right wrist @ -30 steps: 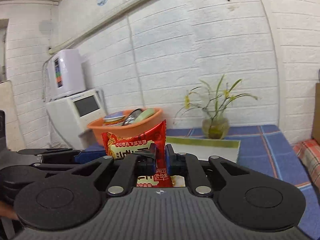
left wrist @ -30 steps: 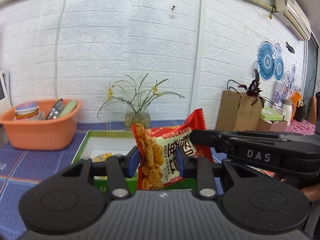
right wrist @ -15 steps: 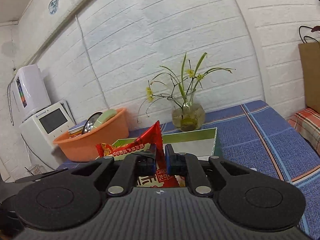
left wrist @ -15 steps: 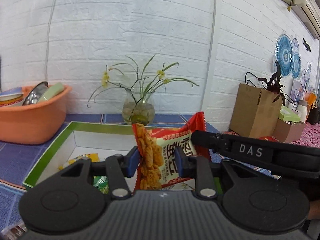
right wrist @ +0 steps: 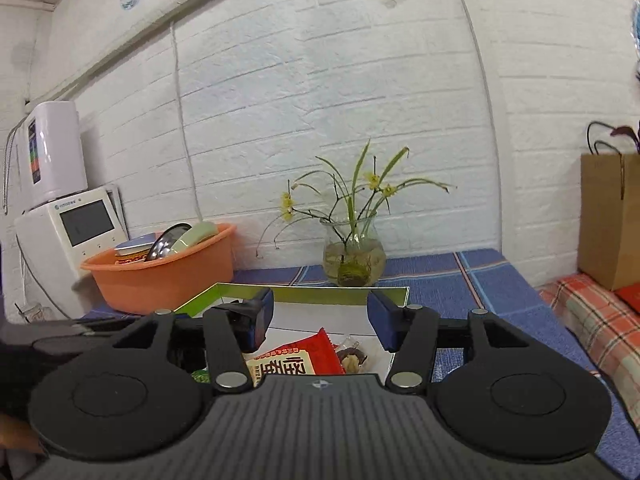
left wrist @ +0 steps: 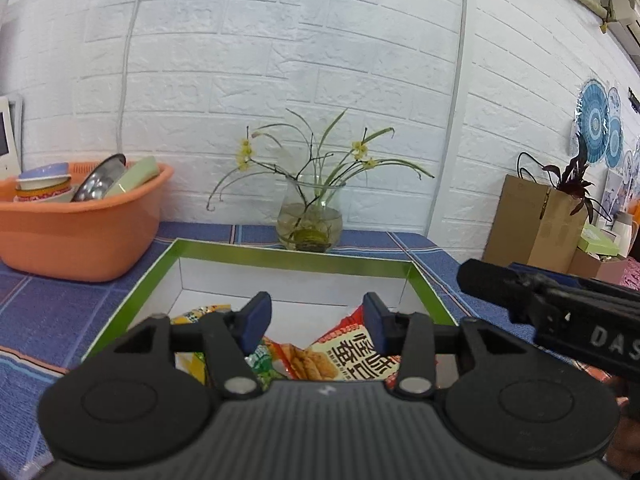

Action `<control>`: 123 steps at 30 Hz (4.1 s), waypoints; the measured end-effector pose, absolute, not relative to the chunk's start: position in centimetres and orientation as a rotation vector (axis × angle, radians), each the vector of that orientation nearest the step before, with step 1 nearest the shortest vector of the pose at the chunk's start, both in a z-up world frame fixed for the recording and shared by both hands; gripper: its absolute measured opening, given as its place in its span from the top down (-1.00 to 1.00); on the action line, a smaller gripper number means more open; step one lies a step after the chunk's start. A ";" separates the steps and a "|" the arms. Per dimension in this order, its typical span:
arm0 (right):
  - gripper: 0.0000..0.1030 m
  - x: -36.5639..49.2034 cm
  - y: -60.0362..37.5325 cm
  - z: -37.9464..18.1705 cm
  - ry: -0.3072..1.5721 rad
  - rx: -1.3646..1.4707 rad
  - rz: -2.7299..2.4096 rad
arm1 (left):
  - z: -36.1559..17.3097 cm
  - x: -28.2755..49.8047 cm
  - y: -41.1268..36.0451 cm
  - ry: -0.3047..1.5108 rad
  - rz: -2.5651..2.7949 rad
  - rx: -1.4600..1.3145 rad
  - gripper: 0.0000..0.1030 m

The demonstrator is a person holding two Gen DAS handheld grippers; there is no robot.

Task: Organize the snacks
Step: 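Grasp a clear cracker pack with the left gripper while the right grasps another cracker pack, then carry both clear packs over the green box and open both grippers inside, then grasp a yellow chip bag with the left gripper while the right grasps a red-labelled yellow bag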

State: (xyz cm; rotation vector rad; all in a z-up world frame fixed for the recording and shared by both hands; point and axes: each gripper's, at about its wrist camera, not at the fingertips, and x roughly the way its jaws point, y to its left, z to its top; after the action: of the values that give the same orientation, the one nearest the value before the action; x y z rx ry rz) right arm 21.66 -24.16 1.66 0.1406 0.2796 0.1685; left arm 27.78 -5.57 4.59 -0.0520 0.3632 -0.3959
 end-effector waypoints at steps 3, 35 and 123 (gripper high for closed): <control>-0.76 18.8 -23.8 2.1 0.259 0.108 0.173 | 5.2 26.3 -5.6 0.339 -0.390 -0.024 0.00; -0.35 14.9 -24.7 -6.2 0.689 0.525 0.368 | -3.3 15.3 -5.2 0.652 -0.526 -0.040 -0.27; -0.27 13.1 -19.9 -2.6 0.689 0.286 0.467 | -1.3 11.0 -1.8 0.499 -0.533 -0.047 -0.04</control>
State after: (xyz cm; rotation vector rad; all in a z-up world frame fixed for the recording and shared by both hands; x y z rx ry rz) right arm 13.05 -19.88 -2.56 0.2861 0.6890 0.4674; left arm 10.99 -1.78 -1.30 -0.0467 0.4991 -0.5333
